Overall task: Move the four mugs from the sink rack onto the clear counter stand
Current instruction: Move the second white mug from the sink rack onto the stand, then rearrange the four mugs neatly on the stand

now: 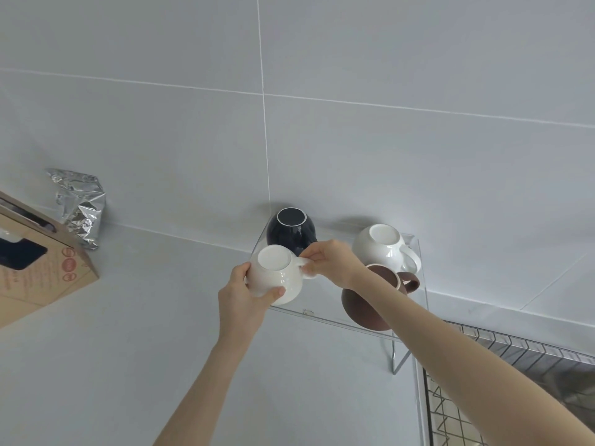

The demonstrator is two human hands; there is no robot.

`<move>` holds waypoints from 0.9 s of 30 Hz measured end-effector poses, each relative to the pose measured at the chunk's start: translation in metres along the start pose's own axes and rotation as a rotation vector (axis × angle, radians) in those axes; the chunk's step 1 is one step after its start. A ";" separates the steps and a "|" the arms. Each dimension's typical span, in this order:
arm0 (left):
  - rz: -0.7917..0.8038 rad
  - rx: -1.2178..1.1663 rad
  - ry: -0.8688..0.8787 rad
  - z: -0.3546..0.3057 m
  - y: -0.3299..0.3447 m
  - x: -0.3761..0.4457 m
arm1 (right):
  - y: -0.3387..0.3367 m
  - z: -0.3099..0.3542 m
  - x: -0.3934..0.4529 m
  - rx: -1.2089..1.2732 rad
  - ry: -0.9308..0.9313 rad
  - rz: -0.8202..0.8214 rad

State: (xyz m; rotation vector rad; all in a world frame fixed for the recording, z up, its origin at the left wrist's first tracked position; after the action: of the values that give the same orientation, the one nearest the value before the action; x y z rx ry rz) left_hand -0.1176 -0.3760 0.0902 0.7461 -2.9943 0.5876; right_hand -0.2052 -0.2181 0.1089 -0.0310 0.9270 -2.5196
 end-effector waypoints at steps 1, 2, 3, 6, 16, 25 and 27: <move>0.003 0.004 -0.002 0.000 0.000 0.000 | 0.000 0.000 0.000 0.001 0.000 0.003; 0.005 0.007 -0.004 0.000 0.000 0.001 | 0.000 0.000 0.000 0.003 -0.002 0.004; 0.004 0.007 -0.006 0.000 0.001 0.001 | 0.000 0.000 0.001 0.004 -0.004 0.005; -0.004 0.011 -0.005 0.000 0.000 0.001 | 0.001 -0.001 0.002 0.006 -0.010 0.005; 0.100 0.199 -0.019 -0.014 0.005 0.006 | -0.001 0.007 -0.008 -0.203 -0.037 0.053; 0.289 0.362 0.099 -0.076 0.047 0.003 | -0.106 0.016 -0.093 -0.125 0.002 -0.172; 0.288 0.384 0.142 -0.084 0.058 -0.011 | -0.112 0.004 -0.111 -0.114 0.026 -0.210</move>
State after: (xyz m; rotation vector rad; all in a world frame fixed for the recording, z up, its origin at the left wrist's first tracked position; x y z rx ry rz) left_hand -0.1415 -0.2943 0.1464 0.2553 -2.9052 1.1937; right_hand -0.1507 -0.0985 0.1962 -0.1378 1.1305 -2.6595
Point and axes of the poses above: each hand's wrist, its own x-axis towards the middle knuckle, its own y-axis out of the palm, z = x × y, the point moved 9 cm from there along x, towards the middle knuckle, and after that the axes turned 3 degrees about -x, right-handed, at the moved point
